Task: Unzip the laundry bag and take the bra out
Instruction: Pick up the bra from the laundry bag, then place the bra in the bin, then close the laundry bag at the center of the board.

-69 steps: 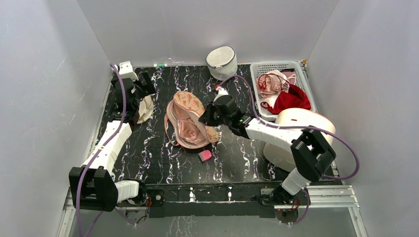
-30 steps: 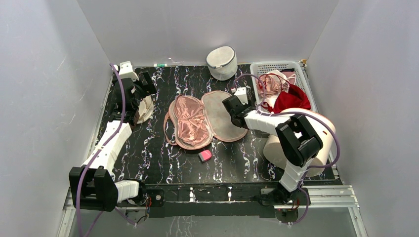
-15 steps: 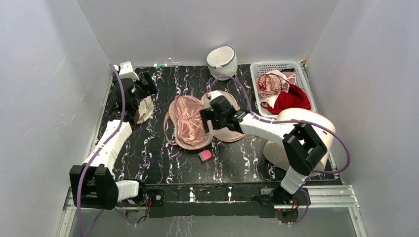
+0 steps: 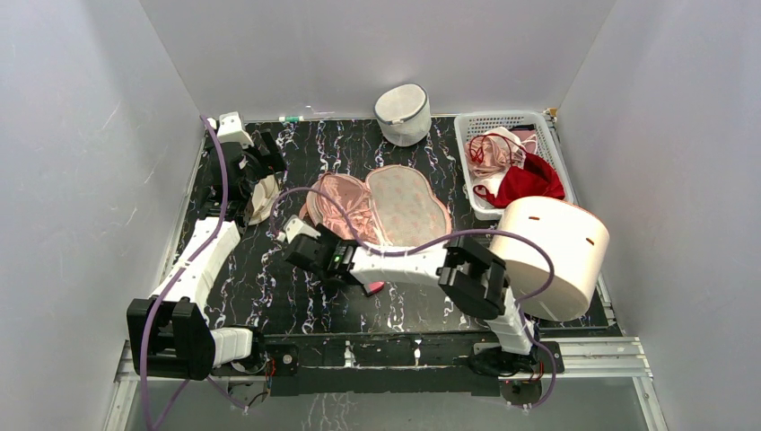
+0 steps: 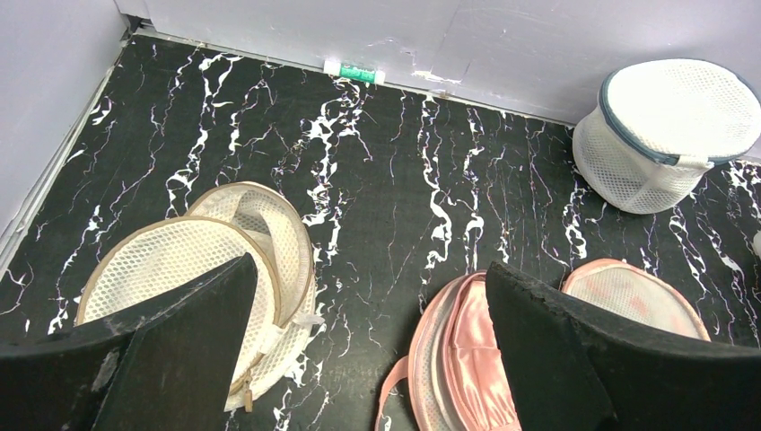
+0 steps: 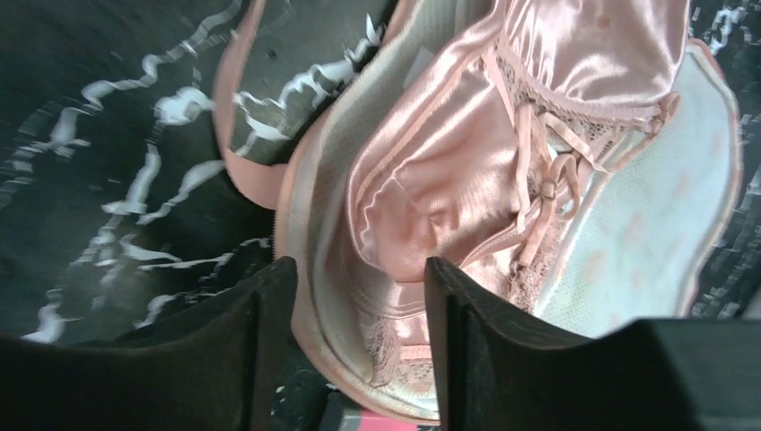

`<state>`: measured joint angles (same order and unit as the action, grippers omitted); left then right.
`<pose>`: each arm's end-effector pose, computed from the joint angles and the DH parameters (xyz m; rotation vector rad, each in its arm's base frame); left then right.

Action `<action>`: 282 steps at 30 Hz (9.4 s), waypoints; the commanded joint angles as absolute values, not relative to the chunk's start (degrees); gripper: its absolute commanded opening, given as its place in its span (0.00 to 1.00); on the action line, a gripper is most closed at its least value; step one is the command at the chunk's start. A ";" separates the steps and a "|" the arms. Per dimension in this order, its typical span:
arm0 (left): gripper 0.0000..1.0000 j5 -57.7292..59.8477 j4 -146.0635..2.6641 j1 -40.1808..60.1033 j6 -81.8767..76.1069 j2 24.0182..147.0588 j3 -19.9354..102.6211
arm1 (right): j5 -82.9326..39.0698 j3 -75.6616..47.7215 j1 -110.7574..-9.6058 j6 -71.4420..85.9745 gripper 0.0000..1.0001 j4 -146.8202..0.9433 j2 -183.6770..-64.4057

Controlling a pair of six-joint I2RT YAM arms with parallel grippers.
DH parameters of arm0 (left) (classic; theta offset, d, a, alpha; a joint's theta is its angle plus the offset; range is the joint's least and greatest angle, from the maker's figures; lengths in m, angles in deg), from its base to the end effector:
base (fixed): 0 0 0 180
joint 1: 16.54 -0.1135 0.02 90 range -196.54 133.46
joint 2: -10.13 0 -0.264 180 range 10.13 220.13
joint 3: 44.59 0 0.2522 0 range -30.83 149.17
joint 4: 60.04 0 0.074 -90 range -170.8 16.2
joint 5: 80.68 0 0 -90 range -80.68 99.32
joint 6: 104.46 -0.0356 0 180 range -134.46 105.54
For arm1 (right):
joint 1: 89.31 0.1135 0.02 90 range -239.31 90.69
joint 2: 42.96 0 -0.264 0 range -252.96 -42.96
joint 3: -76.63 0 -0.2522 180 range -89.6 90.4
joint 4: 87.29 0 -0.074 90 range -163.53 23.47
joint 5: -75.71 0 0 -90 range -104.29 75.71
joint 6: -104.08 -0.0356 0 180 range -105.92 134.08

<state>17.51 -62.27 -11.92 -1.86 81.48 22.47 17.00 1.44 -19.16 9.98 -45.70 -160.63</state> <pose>0.2950 -0.0188 0.3324 -0.2241 1.6695 -0.1055 0.1699 0.4162 0.2062 -1.0951 2.0687 -0.0695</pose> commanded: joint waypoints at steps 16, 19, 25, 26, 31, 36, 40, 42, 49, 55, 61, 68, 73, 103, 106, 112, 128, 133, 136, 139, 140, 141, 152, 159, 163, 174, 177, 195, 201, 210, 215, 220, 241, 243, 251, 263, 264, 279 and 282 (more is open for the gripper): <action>0.98 17.59 -61.67 -12.67 -2.07 80.46 23.10 | 29.41 4.56 -17.77 14.94 0.48 -44.44 -165.25; 0.98 17.58 -61.67 -12.67 -1.98 80.45 23.02 | 29.05 4.18 -17.77 14.88 0.40 -45.16 -165.00; 0.98 17.50 -61.67 -12.63 -1.90 80.58 22.98 | 28.24 5.14 -17.77 13.74 0.37 -43.71 -163.94; 0.98 17.49 -61.67 -12.67 -1.90 80.46 23.02 | 28.13 5.22 -17.77 13.58 0.39 -43.48 -163.52; 0.98 17.31 -61.67 -12.65 -1.81 80.50 23.07 | 27.84 4.41 -17.85 13.42 0.44 -44.04 -160.84; 0.99 17.40 -61.59 -12.62 -1.81 80.53 22.94 | 27.55 2.21 -19.02 13.12 0.41 -45.83 -161.81; 0.98 17.25 -61.67 -12.70 -1.81 80.62 22.99 | 26.95 1.73 -19.26 12.93 0.37 -46.00 -162.95; 0.98 17.19 -61.59 -12.71 -1.81 80.62 22.96 | 27.18 0.79 -19.45 13.06 0.37 -46.98 -163.38; 0.98 17.13 -61.59 -12.74 -1.81 80.54 23.00 | 26.67 1.11 -20.05 13.20 0.36 -47.51 -164.90; 0.98 17.15 -61.68 -12.80 -1.73 80.56 23.12 | 26.70 5.86 -20.05 12.70 0.16 -42.94 -163.73; 0.98 16.64 -61.94 -12.85 -1.46 80.03 23.34 | 24.15 8.14 -20.79 12.03 0.01 -39.51 -155.91; 0.98 17.41 -61.85 -12.84 -1.89 80.20 23.12 | 15.64 10.71 -24.57 8.19 0.00 -35.78 -147.38; 0.99 17.25 -61.63 -12.85 -1.81 80.06 22.92 | 7.48 12.40 -28.88 4.23 0.00 -34.86 -139.74; 0.98 14.82 -61.47 -12.76 -0.58 81.21 22.94 | -6.72 17.18 -72.06 -2.67 0.00 -44.05 -129.33; 0.98 14.53 -61.59 -12.75 -0.45 81.41 23.10 | -8.46 18.29 -75.22 -3.28 0.00 -46.47 -131.70; 0.98 14.25 -61.66 -12.76 -0.30 81.41 23.16 | -8.51 19.34 -79.56 -2.47 0.00 -52.66 -136.87; 0.98 13.39 -62.11 -12.81 0.34 82.07 23.70 | -11.16 26.31 -88.38 -0.36 0.00 -58.32 -150.63; 0.98 13.06 -62.04 -12.89 0.65 82.13 23.67 | -15.34 23.58 -90.81 -1.10 0.00 -59.43 -151.88; 0.98 12.91 -62.03 -12.93 0.78 81.95 23.73 | -15.84 20.46 -90.89 -2.08 0.00 -59.72 -150.31; 0.98 12.58 -62.03 -12.93 1.00 81.77 23.68 | -15.42 16.59 -90.89 -3.87 0.00 -59.24 -148.02; 0.98 12.53 -62.03 -12.93 1.07 81.71 23.73 | -15.70 15.30 -90.89 -4.45 0.00 -58.99 -147.44; 0.99 12.50 -61.98 -12.93 1.16 81.60 23.64 | -15.91 14.15 -90.85 -4.99 0.00 -58.54 -146.86; 0.99 10.90 -61.50 -12.88 2.40 81.34 23.49 | -11.59 -4.12 -90.71 -12.65 0.00 -57.15 -133.68; 0.99 10.20 -61.19 -12.89 3.00 81.18 23.27 | -5.40 -17.32 -93.76 -14.66 0.00 -56.38 -127.70; 0.99 9.78 -60.97 -12.93 3.29 81.15 23.08 | 0.66 -18.51 -93.93 -15.78 0.05 -51.19 -129.10; 0.98 9.75 -60.80 -12.86 3.38 80.96 22.88 | 0.50 -18.08 -93.32 -13.20 0.45 -48.88 -124.58; 0.98 9.59 -60.73 -12.86 3.45 80.98 22.94 | 1.02 -15.62 -90.90 -11.05 0.61 -47.50 -123.27; 0.98 9.85 -60.80 -12.84 2.85 81.94 22.78 | -0.48 -13.28 -56.21 1.32 0.71 -45.62 -132.63; 0.98 9.63 -60.72 -12.67 2.78 82.72 22.77 | 1.20 -14.52 -58.05 -1.67 0.51 -45.65 -137.92; 0.98 9.14 -60.69 -12.60 3.04 82.90 22.85 | -6.61 -6.17 -66.07 -0.12 0.41 -42.77 -149.73; 0.98 9.32 -60.80 -12.61 2.85 82.96 22.89 | -5.89 -1.49 -68.67 2.70 0.47 -40.62 -155.12; 0.98 9.24 -60.88 -12.62 2.85 82.82 22.96 | -12.18 0.66 -71.72 4.73 0.49 -40.38 -158.81; 0.98 8.90 -60.80 -12.63 2.94 82.82 23.02 | -14.84 3.19 -71.58 5.80 0.38 -42.09 -166.03; 0.98 8.93 -60.80 -12.67 2.94 82.82 22.96 | -15.22 2.85 -71.28 5.53 0.31 -42.22 -165.65; 0.98 8.71 -60.79 -12.66 3.03 82.82 22.97 | -13.77 2.70 -70.32 5.13 0.12 -42.42 -161.57; 0.98 8.10 -60.66 -12.67 3.46 82.64 22.97 | -10.43 -0.69 -70.34 4.33 0.00 -42.21 -150.86; 0.98 8.09 -60.63 -12.67 3.47 82.58 22.97 | -10.84 -0.96 -70.33 4.02 0.00 -42.39 -149.92; 0.98 7.99 -60.54 -12.67 3.53 82.14 22.93 | -1.08 6.45 -69.23 2.63 0.00 -31.11 -143.68; 0.98 8.32 -60.61 -12.65 3.42 81.88 22.92 | 4.80 8.98 -66.26 3.46 0.00 -28.68 -144.04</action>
